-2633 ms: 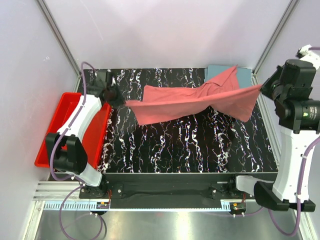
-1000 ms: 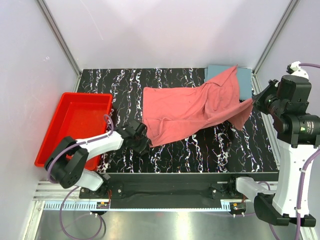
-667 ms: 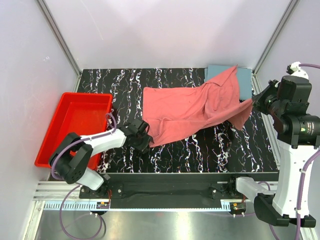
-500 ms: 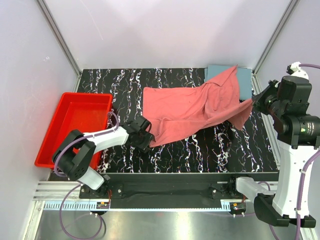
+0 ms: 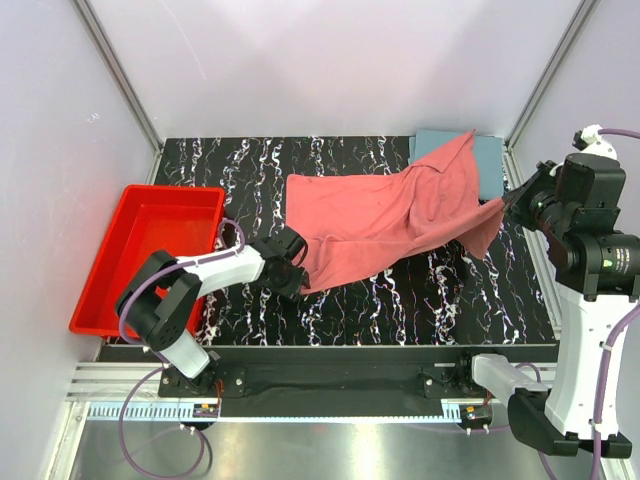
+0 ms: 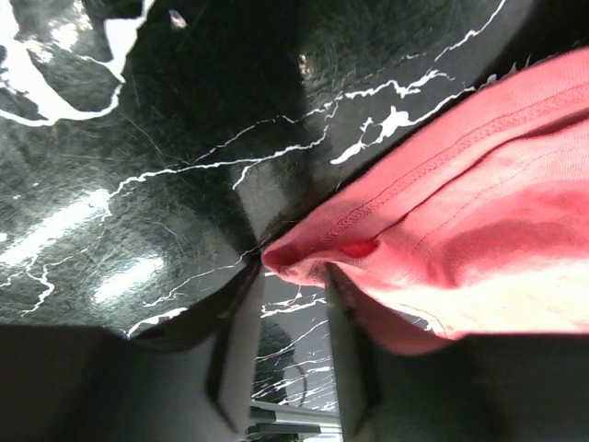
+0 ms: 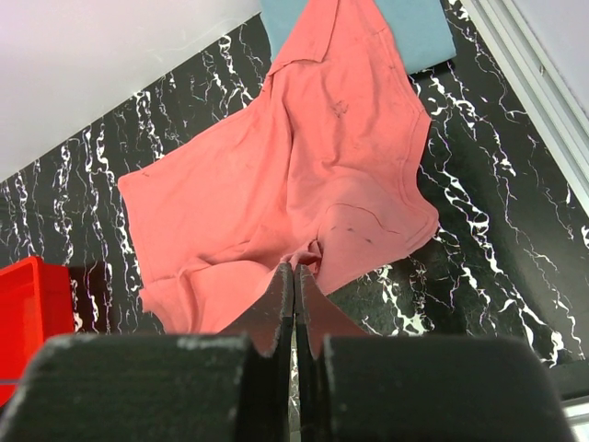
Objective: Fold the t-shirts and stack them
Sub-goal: Flatten the tshirt out
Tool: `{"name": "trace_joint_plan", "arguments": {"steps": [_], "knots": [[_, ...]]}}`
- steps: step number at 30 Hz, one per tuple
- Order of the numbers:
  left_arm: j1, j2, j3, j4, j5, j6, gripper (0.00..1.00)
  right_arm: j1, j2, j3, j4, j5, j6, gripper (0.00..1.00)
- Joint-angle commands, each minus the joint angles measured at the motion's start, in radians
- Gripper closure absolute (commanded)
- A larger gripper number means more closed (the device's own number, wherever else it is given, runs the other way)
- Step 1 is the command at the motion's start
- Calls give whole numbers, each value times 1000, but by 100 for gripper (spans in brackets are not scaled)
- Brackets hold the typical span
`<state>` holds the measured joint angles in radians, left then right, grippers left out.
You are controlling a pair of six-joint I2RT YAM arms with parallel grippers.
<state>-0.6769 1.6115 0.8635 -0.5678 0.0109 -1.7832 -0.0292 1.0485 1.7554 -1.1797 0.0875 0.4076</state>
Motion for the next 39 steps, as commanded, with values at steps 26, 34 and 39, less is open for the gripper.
{"name": "trace_joint_plan", "arguments": {"steps": [26,34,39], "knots": [[486,-213,936,-389,-139,495,100,-3,364,669,-32,136,-29,100],[574,-346,809,-313,104,485,100,-3,262,654,-8,150,-3,100],[611,-207,1105,-261,73,573,100,-3,266,643,106,186,-10,100]]}}
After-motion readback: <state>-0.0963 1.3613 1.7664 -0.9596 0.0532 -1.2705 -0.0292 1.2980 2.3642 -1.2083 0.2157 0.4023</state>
